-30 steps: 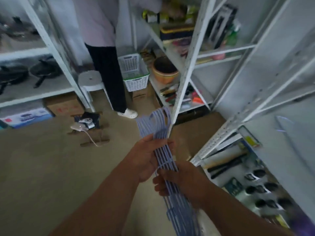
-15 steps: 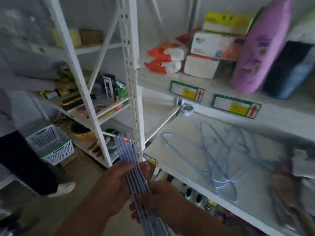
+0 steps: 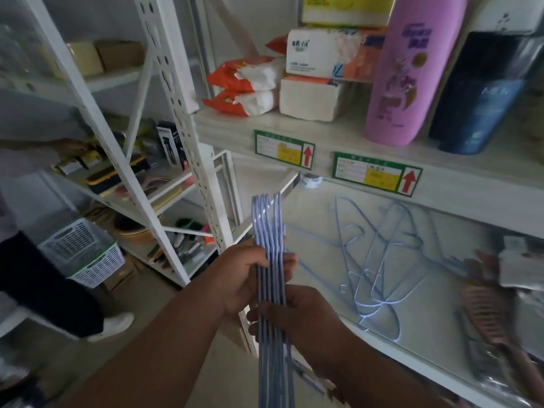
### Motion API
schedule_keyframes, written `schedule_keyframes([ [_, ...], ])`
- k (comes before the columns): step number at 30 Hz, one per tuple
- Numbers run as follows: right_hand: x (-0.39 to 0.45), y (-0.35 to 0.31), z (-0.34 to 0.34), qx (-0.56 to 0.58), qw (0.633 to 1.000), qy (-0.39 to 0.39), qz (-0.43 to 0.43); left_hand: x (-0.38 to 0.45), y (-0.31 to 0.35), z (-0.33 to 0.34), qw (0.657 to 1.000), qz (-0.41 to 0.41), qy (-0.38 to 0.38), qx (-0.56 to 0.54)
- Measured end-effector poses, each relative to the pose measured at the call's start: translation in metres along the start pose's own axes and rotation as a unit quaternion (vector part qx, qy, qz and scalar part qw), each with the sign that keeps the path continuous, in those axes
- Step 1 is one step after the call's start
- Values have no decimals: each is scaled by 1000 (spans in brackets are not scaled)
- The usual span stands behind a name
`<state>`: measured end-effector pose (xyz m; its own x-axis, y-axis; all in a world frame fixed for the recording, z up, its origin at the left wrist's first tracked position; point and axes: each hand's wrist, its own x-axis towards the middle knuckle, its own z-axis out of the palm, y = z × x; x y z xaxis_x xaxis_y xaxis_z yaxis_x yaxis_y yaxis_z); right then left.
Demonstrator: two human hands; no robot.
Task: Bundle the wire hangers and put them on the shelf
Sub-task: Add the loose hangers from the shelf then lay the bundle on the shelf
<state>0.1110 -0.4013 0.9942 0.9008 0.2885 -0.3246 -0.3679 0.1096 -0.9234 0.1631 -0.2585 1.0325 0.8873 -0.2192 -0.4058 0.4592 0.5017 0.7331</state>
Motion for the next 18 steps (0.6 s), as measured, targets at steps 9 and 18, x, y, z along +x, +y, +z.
schedule_keyframes([
  [9,55,-3,17,-43,991,124,-3,81,21,-20,994,-37,-70,82],
  [18,71,13,28,-109,973,191,70,113,5,-51,980,-65,-127,139],
])
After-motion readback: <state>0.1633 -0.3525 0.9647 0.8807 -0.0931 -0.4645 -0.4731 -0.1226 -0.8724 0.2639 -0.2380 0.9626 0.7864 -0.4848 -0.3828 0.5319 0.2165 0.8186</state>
